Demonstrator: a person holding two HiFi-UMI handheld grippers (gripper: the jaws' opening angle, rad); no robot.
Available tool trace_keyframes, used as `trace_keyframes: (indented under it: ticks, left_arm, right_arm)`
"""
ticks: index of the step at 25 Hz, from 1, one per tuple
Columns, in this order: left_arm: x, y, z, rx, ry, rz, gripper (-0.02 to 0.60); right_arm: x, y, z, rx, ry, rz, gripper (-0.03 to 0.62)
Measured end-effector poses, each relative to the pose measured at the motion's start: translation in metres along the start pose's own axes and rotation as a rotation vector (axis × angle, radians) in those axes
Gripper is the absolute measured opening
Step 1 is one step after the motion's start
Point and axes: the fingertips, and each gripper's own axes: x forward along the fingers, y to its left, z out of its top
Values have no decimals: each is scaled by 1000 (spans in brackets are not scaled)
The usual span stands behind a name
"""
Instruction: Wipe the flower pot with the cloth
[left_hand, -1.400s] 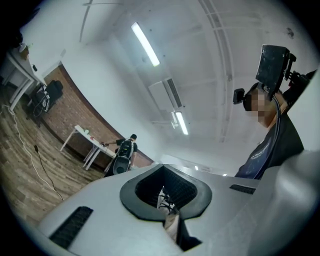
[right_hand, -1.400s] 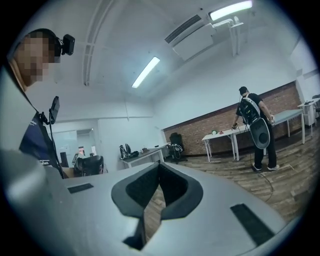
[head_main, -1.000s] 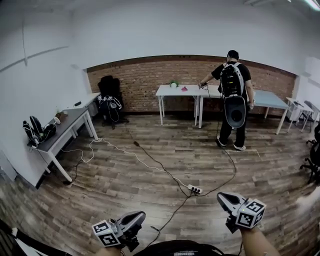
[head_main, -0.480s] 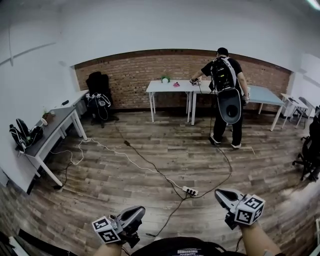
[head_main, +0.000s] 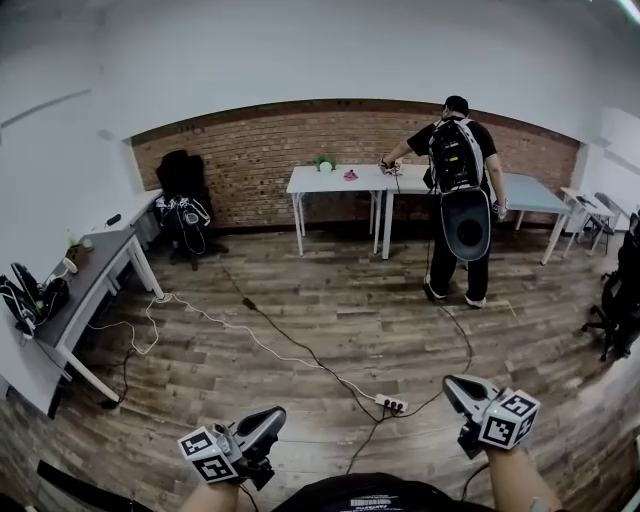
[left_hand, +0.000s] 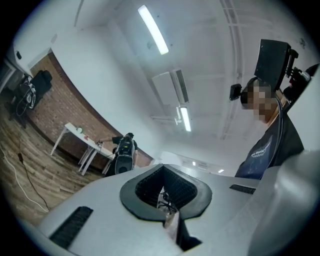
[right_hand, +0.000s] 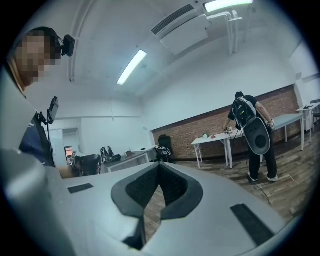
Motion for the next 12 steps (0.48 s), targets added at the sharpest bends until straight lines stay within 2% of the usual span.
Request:
trace_keyframes:
  ticks: [5, 9, 12]
  left_arm:
    - [33, 52, 6, -11, -6, 5, 2]
    - [70, 100, 11, -9, -5, 57, 2]
    - [110, 135, 22, -4, -36, 114, 2]
  right_arm:
    - [47, -44, -3, 7, 33, 1, 0]
    - [96, -100, 12, 16, 35, 38, 0]
    - [139, -151, 33, 9, 37, 87, 0]
